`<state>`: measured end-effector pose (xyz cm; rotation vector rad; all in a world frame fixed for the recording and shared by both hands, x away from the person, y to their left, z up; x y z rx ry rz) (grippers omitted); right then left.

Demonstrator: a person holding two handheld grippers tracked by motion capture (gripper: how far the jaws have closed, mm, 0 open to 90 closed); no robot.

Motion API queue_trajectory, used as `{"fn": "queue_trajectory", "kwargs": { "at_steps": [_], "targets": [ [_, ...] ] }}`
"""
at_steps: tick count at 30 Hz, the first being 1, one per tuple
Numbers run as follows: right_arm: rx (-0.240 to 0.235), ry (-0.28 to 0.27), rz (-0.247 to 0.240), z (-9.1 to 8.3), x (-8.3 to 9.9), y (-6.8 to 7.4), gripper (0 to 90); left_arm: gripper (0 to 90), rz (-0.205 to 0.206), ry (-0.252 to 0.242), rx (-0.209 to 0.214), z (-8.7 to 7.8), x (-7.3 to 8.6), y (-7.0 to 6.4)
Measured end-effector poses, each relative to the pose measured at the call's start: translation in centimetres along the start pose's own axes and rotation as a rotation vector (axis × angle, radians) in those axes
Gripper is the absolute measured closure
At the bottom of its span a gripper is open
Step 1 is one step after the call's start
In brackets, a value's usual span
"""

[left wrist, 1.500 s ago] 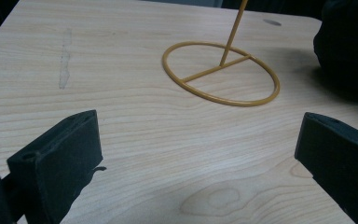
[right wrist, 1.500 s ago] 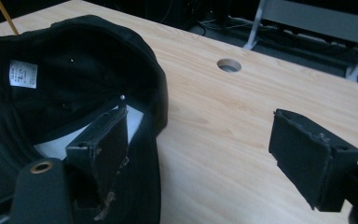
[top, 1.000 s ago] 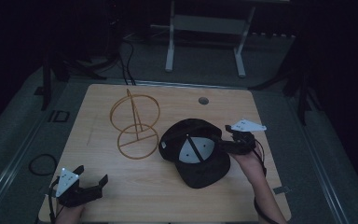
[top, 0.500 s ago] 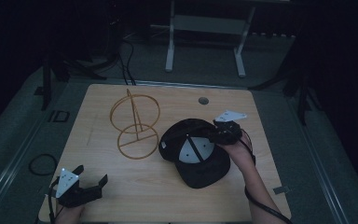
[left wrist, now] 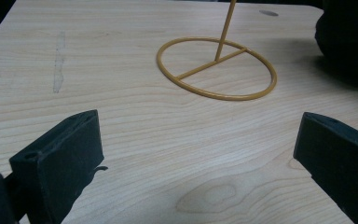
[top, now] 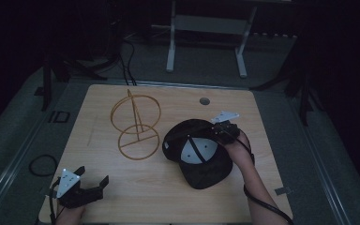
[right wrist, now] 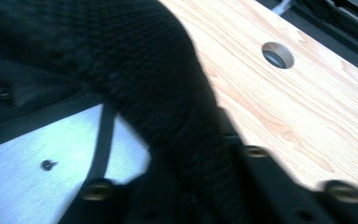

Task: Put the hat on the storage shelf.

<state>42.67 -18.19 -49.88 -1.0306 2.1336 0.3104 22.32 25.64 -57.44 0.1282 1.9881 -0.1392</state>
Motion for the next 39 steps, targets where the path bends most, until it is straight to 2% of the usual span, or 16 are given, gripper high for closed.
{"fn": "queue_trajectory", "kwargs": {
  "at_steps": [2, 6, 11, 19, 21, 26, 31, 34, 39],
  "targets": [
    [-0.001, 0.006, 0.000, 0.0, 0.0, 0.0, 89.4, 1.6, 0.000, 0.003, 0.000, 0.0, 0.0, 0.0],
    [-0.010, -0.021, 0.037, -0.4, -0.2, 0.1, 89.7, 1.6, -0.002, 0.002, 0.003, 0.0, 0.0, 0.0],
    [-0.062, -0.097, 0.067, -1.8, -1.0, 0.7, 89.8, 1.6, -0.008, 0.003, 0.009, 0.0, 0.0, -0.1],
    [-0.075, -0.204, 0.069, -4.9, -3.2, 1.4, 89.8, 1.6, -0.005, -0.002, 0.020, -0.2, -0.1, -0.6],
    [-0.074, -0.223, 0.061, -5.7, -3.7, 1.5, 89.8, 1.6, 0.008, -0.002, 0.020, -0.3, -0.2, -1.0],
    [-0.086, -0.266, 0.049, -7.3, -4.5, 1.9, 89.8, 1.6, 0.029, -0.013, 0.059, -0.5, -0.5, -2.8],
    [-0.066, -0.311, 0.052, -9.2, -5.1, 2.1, 89.8, 1.6, 0.030, -0.043, 0.109, -1.0, -1.1, -5.3],
    [-0.067, -0.362, 0.071, -10.6, -5.3, 2.2, 89.8, 1.6, 0.061, -0.048, 0.138, -1.1, -1.6, -6.8],
    [-0.057, -0.447, 0.086, -12.6, -5.5, 2.6, 89.8, 1.6, 0.110, -0.050, 0.213, -1.3, -2.3, -9.1]
  ]
}}
Point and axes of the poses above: each handheld gripper's, and its own axes: z roughly forward along the jaws, x roughly out of its underside, y roughly to its left, the point moved 3 cm from there along z, roughly forward along the jaws, and after that the axes turned 10 degrees about -x, right-handed, at the moved point
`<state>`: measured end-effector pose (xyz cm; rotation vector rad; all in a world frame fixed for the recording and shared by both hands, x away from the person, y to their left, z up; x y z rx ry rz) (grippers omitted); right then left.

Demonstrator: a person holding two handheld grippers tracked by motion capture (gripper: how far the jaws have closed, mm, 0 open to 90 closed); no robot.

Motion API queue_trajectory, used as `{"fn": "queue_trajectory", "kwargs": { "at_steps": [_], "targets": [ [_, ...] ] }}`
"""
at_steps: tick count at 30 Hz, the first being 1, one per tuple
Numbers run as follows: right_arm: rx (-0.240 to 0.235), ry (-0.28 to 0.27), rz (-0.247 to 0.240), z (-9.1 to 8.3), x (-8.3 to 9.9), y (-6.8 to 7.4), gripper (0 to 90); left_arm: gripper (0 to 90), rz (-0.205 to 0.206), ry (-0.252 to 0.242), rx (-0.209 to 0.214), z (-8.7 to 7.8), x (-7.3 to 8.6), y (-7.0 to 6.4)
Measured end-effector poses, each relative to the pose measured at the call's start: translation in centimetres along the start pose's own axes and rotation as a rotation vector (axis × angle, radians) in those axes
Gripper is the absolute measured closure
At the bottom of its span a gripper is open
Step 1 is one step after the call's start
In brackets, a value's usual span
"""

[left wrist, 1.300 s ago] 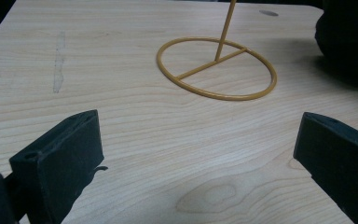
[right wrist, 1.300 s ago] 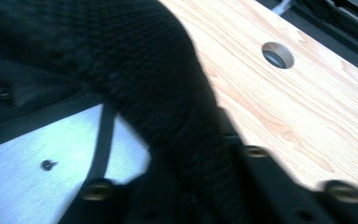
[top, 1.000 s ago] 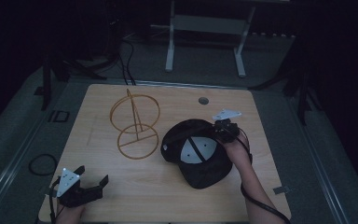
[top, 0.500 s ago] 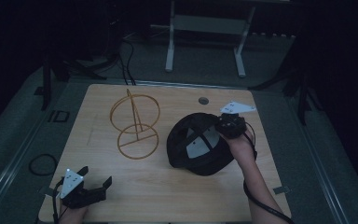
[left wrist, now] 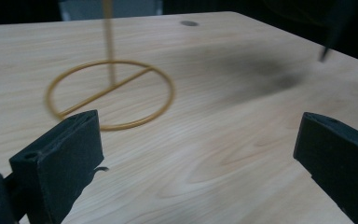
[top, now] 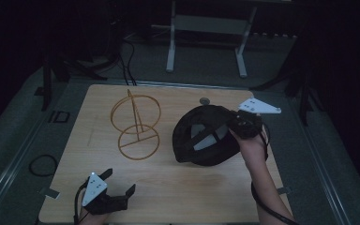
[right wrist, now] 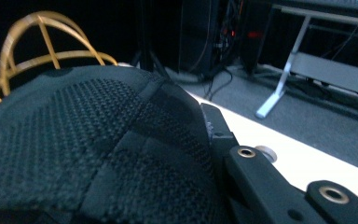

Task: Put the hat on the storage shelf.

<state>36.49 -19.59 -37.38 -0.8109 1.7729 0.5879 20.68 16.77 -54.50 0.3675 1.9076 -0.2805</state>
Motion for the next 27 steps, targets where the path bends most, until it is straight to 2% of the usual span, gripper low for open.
{"fn": "queue_trajectory", "kwargs": {
  "at_steps": [4, 6, 13, 19, 27],
  "targets": [
    [0.020, -0.057, 0.012, -1.1, -0.2, 0.6, 89.7, 1.6, 0.005, -0.009, 0.050, 0.6, -1.0, -1.7],
    [0.027, -0.076, 0.020, -1.5, -0.1, 0.8, 89.8, 1.6, 0.021, -0.022, 0.066, 1.0, -1.7, -2.5],
    [0.046, -0.086, 0.018, -2.2, 0.4, 1.8, 89.7, 1.6, 0.050, -0.033, 0.146, 2.7, -4.4, -5.5],
    [0.049, -0.090, 0.020, -2.2, 0.9, 2.2, 89.7, 1.6, 0.084, -0.047, 0.171, 4.7, -6.3, -7.7],
    [0.045, -0.097, 0.022, -2.1, 1.1, 2.2, 89.7, 5.5, 0.037, -0.051, 0.179, 7.8, -7.1, -9.6]
  ]
}}
Point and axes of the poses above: each handheld gripper's, and its own axes: z roughly forward along the jaws, x roughly out of its underside, y roughly to its left, the point moved 3 cm from there along z, roughly forward along the jaws, and after that the axes turned 10 degrees about -x, right-handed, at the moved point
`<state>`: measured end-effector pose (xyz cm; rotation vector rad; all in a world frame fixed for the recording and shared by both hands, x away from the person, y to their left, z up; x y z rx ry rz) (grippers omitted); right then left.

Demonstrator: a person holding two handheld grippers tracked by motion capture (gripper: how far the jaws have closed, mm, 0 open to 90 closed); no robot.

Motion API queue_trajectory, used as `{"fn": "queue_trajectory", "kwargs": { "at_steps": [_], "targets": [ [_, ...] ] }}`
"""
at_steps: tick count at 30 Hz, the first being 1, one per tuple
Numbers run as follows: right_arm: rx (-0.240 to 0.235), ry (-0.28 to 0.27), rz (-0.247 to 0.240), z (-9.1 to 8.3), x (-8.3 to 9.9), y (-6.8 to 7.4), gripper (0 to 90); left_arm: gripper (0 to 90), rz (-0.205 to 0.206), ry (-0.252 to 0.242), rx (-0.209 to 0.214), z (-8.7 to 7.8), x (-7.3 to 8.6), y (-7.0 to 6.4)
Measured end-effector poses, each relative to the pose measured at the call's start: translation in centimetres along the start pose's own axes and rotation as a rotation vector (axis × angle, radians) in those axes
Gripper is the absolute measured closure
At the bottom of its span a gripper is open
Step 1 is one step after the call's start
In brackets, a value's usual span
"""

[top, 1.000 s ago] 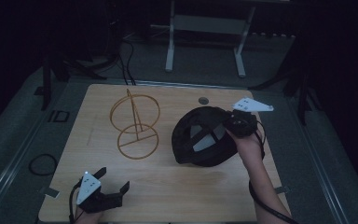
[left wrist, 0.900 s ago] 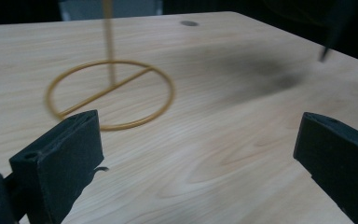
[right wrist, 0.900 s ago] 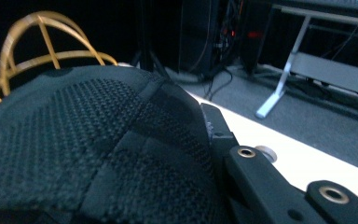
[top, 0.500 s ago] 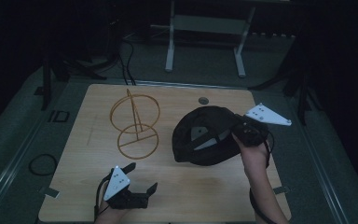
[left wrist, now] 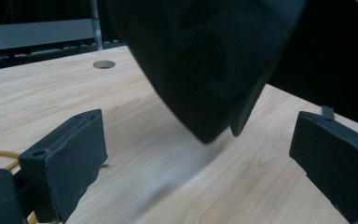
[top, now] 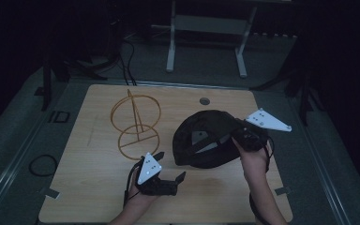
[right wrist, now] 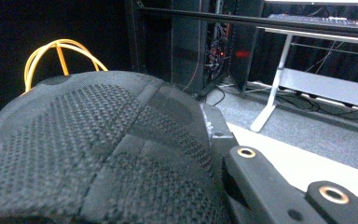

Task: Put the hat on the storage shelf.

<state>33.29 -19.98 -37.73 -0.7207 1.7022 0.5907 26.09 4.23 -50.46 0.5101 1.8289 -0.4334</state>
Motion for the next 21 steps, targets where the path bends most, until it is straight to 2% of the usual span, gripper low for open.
{"fn": "queue_trajectory", "kwargs": {
  "at_steps": [4, 7, 10, 11, 14, 16, 17, 21],
  "targets": [
    [-0.006, -0.005, 0.000, 0.0, -0.1, 0.2, 89.7, 7.0, -0.010, -0.004, -0.012, 1.1, -0.3, -0.1],
    [-0.017, -0.014, -0.001, -0.2, -0.2, 0.5, 89.7, 13.6, 0.007, -0.027, -0.031, 2.0, -0.8, -0.3],
    [-0.023, -0.016, -0.003, -0.2, -0.2, 0.6, 89.7, 15.3, 0.001, -0.030, -0.028, 2.3, -1.2, -0.4],
    [-0.029, -0.013, -0.012, -0.3, -0.2, 0.8, 89.7, 23.2, 0.001, -0.038, -0.036, 2.4, -1.4, -0.4],
    [-0.024, -0.008, -0.021, -0.4, -0.1, 0.9, 89.7, 35.2, 0.036, -0.066, -0.068, 2.5, -2.0, -0.4],
    [-0.020, -0.008, -0.021, -0.5, 0.0, 0.9, 89.7, 43.7, 0.036, -0.071, -0.072, 2.4, -2.1, -0.4],
    [-0.019, 0.000, -0.020, -0.5, 0.2, 0.7, 89.7, 50.7, 0.045, -0.094, -0.078, 2.2, -2.3, -0.5],
    [-0.018, 0.006, -0.012, -0.6, 0.7, 0.6, 89.6, 65.8, 0.023, -0.110, -0.101, 1.8, -2.8, -0.3]
  ]
}}
Point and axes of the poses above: each handheld gripper's, and its own axes: z roughly forward along the jaws, x roughly out of its underside, y roughly to its left, the point moved 3 cm from there along z, roughly forward along the jaws, and after that the axes turned 10 degrees about -x, right-handed, at the moved point
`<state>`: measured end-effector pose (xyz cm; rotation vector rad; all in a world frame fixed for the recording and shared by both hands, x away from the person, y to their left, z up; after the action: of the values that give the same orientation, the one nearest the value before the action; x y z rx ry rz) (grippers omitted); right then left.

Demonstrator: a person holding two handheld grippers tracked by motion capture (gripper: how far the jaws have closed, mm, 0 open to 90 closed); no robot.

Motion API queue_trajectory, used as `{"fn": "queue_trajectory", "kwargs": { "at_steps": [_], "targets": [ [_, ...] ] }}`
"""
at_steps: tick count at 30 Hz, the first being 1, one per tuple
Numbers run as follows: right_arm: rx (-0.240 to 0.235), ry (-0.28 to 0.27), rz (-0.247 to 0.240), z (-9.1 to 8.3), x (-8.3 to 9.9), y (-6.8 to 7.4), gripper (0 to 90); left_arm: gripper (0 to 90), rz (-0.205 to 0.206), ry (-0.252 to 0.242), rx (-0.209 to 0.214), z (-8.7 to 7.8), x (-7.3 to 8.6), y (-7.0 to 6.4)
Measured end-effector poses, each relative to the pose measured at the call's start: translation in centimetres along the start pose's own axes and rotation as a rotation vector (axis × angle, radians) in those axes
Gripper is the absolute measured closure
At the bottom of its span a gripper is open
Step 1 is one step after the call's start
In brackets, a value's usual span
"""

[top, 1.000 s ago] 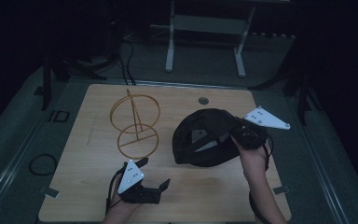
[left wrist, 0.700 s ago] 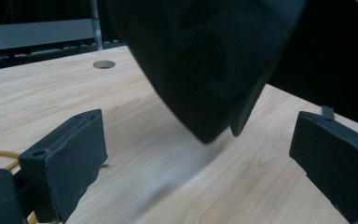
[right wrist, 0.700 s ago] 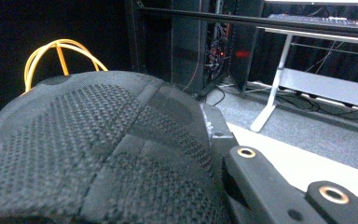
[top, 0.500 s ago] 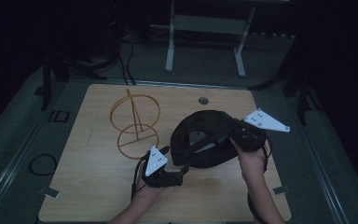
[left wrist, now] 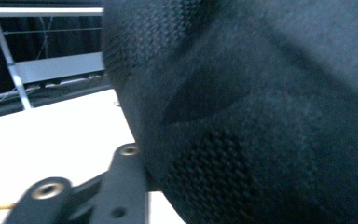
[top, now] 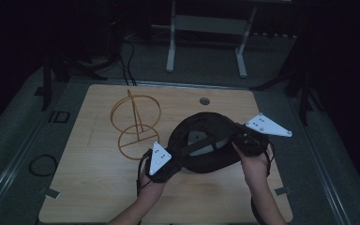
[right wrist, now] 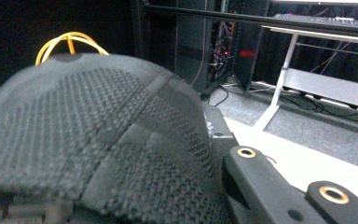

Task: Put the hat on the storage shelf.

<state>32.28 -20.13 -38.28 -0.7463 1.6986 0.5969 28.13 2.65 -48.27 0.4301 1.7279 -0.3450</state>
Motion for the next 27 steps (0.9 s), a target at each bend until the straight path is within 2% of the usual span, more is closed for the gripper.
{"fn": "queue_trajectory", "kwargs": {
  "at_steps": [2, 3, 8, 13, 14, 15, 18, 21, 24, 26, 27],
  "targets": [
    [0.000, 0.002, 0.003, -0.1, 0.1, 0.0, 89.7, 69.3, -0.004, 0.002, -0.005, 0.0, -0.2, 0.2],
    [0.000, 0.003, -0.001, -0.2, 0.3, 0.1, 89.7, 75.5, -0.003, 0.011, -0.007, 0.0, -0.4, 0.2],
    [0.012, 0.019, -0.019, -0.2, 0.7, 0.3, 89.6, 88.9, -0.004, 0.033, 0.000, -0.1, -0.8, 0.5],
    [0.012, 0.015, -0.009, -0.3, 1.3, 0.2, 89.5, 89.9, -0.001, 0.046, 0.026, 0.0, -1.0, 0.5],
    [0.013, 0.016, -0.004, -0.4, 1.9, 0.1, 89.4, 90.0, 0.015, 0.051, 0.031, 0.0, -1.1, 0.5],
    [0.013, 0.015, -0.001, -0.5, 2.1, 0.0, 89.4, 90.0, 0.013, 0.057, 0.051, 0.0, -1.3, 0.4],
    [0.025, 0.010, 0.010, -1.0, 3.0, -0.4, 89.2, 90.0, 0.027, 0.054, 0.069, 0.0, -1.7, 0.3],
    [0.036, 0.008, 0.026, -1.5, 3.8, -0.8, 89.2, 90.0, 0.039, 0.045, 0.062, -0.2, -2.4, 0.2],
    [0.055, -0.007, 0.035, -1.9, 4.3, -0.9, 89.2, 90.0, 0.024, 0.030, 0.051, -0.3, -3.1, 0.3],
    [0.053, -0.010, 0.040, -2.1, 4.6, -0.9, 89.2, 90.0, 0.045, 0.026, 0.042, -0.2, -3.5, 0.3],
    [0.054, -0.010, 0.042, -2.2, 4.7, -0.9, 89.2, 90.0, 0.043, 0.026, 0.035, -0.2, -3.6, 0.3]
  ]
}}
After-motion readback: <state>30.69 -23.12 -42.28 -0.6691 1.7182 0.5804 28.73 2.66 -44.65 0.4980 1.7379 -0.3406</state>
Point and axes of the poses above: each handheld gripper's, and its own axes: z roughly forward along the jaws, x roughly out of its underside, y roughly to its left, the point moved 3 cm from there along z, roughly forward along the jaws, and after that the axes turned 10 degrees about -x, right-handed, at the moved point
